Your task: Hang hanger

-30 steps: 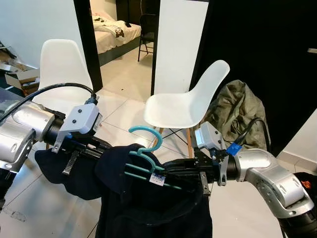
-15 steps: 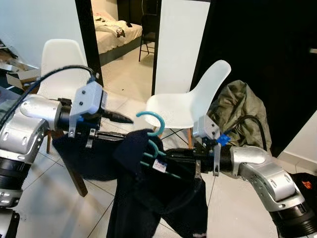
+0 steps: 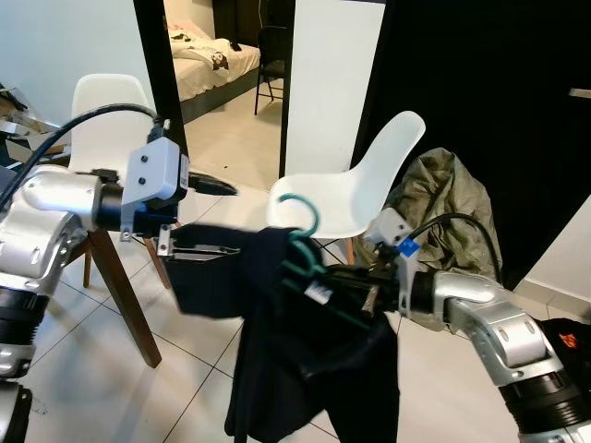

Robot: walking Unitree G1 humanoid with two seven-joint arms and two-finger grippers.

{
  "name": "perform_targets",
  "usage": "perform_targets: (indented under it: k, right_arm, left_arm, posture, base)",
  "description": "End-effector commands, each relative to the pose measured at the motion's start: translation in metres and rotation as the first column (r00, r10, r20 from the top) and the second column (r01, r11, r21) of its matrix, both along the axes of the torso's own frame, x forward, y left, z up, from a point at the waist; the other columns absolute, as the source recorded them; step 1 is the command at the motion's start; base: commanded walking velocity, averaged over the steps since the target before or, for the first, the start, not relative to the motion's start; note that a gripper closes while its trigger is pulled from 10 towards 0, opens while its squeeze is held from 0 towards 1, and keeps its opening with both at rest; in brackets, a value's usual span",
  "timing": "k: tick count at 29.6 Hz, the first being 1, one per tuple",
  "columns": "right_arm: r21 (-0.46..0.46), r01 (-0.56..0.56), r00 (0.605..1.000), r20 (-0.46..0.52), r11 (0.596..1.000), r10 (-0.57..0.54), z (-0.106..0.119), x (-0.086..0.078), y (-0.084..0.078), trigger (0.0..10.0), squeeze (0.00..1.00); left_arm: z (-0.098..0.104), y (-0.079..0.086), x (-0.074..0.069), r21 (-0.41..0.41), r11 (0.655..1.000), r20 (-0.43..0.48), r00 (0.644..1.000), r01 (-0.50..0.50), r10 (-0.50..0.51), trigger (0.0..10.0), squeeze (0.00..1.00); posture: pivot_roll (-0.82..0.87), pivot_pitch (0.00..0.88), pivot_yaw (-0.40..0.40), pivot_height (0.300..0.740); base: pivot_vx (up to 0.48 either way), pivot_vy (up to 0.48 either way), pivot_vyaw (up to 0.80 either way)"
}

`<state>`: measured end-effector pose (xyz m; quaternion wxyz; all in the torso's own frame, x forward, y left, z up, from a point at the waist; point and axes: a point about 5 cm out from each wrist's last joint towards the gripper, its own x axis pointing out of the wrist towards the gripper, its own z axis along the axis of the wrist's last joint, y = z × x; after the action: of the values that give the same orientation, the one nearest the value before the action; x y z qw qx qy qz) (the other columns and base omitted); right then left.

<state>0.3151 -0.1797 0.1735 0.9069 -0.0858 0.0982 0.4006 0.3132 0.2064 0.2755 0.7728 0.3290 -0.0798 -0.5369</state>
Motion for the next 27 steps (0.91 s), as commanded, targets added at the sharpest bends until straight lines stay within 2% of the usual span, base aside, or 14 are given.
perform_targets:
  k: [1,6,8,10,12,13,14,15,16,18,19,21,26,27]
  right_arm:
    - [0.026,0.089,0.995,0.052,0.996,-0.090,0.008,0.007,-0.009,0.0,0.00]
    - [0.059,0.261,0.964,0.034,0.963,-0.264,0.002,0.013,-0.027,0.0,0.00]
    - [0.114,0.509,0.859,-0.010,0.853,-0.512,-0.007,0.017,-0.056,0.0,0.00]
    - [0.114,0.509,0.859,-0.010,0.853,-0.512,-0.007,0.017,-0.056,0.0,0.00]
    - [0.142,0.685,0.727,-0.064,0.714,-0.684,-0.018,0.013,-0.083,0.0,0.00]
    - [0.142,0.685,0.727,-0.064,0.714,-0.684,-0.018,0.013,-0.083,0.0,0.00]
    - [0.153,0.739,0.671,-0.079,0.656,-0.737,-0.022,0.010,-0.092,0.0,0.00]
    - [0.160,0.768,0.636,-0.086,0.620,-0.767,-0.024,0.007,-0.098,0.0,0.00]
    - [0.160,0.768,0.636,-0.086,0.620,-0.767,-0.024,0.007,-0.098,0.0,0.00]
    - [0.163,0.809,0.582,-0.083,0.565,-0.809,-0.027,0.003,-0.105,0.0,0.00]
    - [0.163,0.809,0.582,-0.083,0.565,-0.809,-0.027,0.003,-0.105,0.0,0.00]
    - [0.154,0.848,0.522,-0.086,0.507,-0.848,-0.033,-0.002,-0.111,0.0,0.00]
    - [0.139,0.887,0.455,-0.098,0.440,-0.885,-0.040,-0.006,-0.119,0.0,0.00]
    - [0.131,0.905,0.417,-0.088,0.404,-0.905,-0.041,-0.008,-0.123,0.0,0.00]
  left_arm:
    - [-0.004,0.013,0.001,0.017,0.997,0.009,0.997,-0.075,0.075,10.0,0.00]
    - [-0.016,0.023,0.003,-0.042,0.982,-0.001,0.983,-0.181,0.182,10.0,0.00]
    - [-0.043,0.028,0.008,-0.180,0.920,-0.046,0.937,-0.348,0.345,10.0,0.00]
    - [-0.043,0.028,0.008,-0.180,0.920,-0.046,0.937,-0.348,0.345,10.0,0.00]
    - [-0.082,0.024,0.014,-0.310,0.779,-0.149,0.837,-0.545,0.526,10.0,0.00]
    - [-0.082,0.024,0.014,-0.310,0.779,-0.149,0.837,-0.545,0.526,10.0,0.00]
    - [-0.101,0.020,0.015,-0.351,0.695,-0.201,0.775,-0.628,0.599,10.0,0.00]
    - [-0.113,0.017,0.014,-0.370,0.639,-0.240,0.734,-0.675,0.636,10.0,0.00]
    - [-0.113,0.017,0.014,-0.370,0.639,-0.240,0.734,-0.675,0.636,10.0,0.00]
    - [-0.132,0.010,0.011,-0.378,0.567,-0.288,0.675,-0.732,0.680,10.0,0.00]
    - [-0.132,0.010,0.011,-0.378,0.567,-0.288,0.675,-0.732,0.680,10.0,0.00]
    - [-0.143,0.005,0.009,-0.382,0.518,-0.324,0.636,-0.765,0.701,10.0,0.00]
    - [-0.151,0.003,0.008,-0.359,0.507,-0.324,0.614,-0.783,0.719,10.0,0.00]
    - [-0.154,0.003,0.007,-0.354,0.487,-0.326,0.593,-0.799,0.736,10.0,0.00]
  posture:
    - [-0.01,0.000,-0.032,0.740]
    - [-0.02,0.000,-0.034,0.740]
    - [-0.03,0.000,-0.036,0.740]
    - [-0.03,0.000,-0.036,0.740]
    - [-0.04,0.000,-0.032,0.740]
    - [-0.04,0.000,-0.032,0.740]
    - [-0.04,0.000,-0.029,0.740]
    - [-0.05,0.000,-0.024,0.740]
    - [-0.05,0.000,-0.024,0.740]
    - [-0.06,0.000,-0.022,0.740]
    - [-0.06,0.000,-0.022,0.740]
    - [-0.06,0.000,-0.023,0.740]
    - [-0.06,0.000,-0.023,0.740]
    - [-0.06,0.000,-0.019,0.740]
  base:
    - [0.000,0.000,0.00]
    - [0.000,0.000,0.00]
    - [0.000,0.000,0.00]
    - [0.000,0.000,0.00]
    - [0.000,0.000,-0.79]
    - [0.000,0.000,-0.80]
    - [0.000,0.000,-0.80]
    - [0.000,0.000,-0.80]
    - [0.000,0.000,-0.80]
    - [0.000,0.000,-0.80]
    - [0.000,0.000,-0.80]
    - [0.000,0.000,-0.80]
    - [0.000,0.000,-0.80]
    - [0.000,0.000,-0.80]
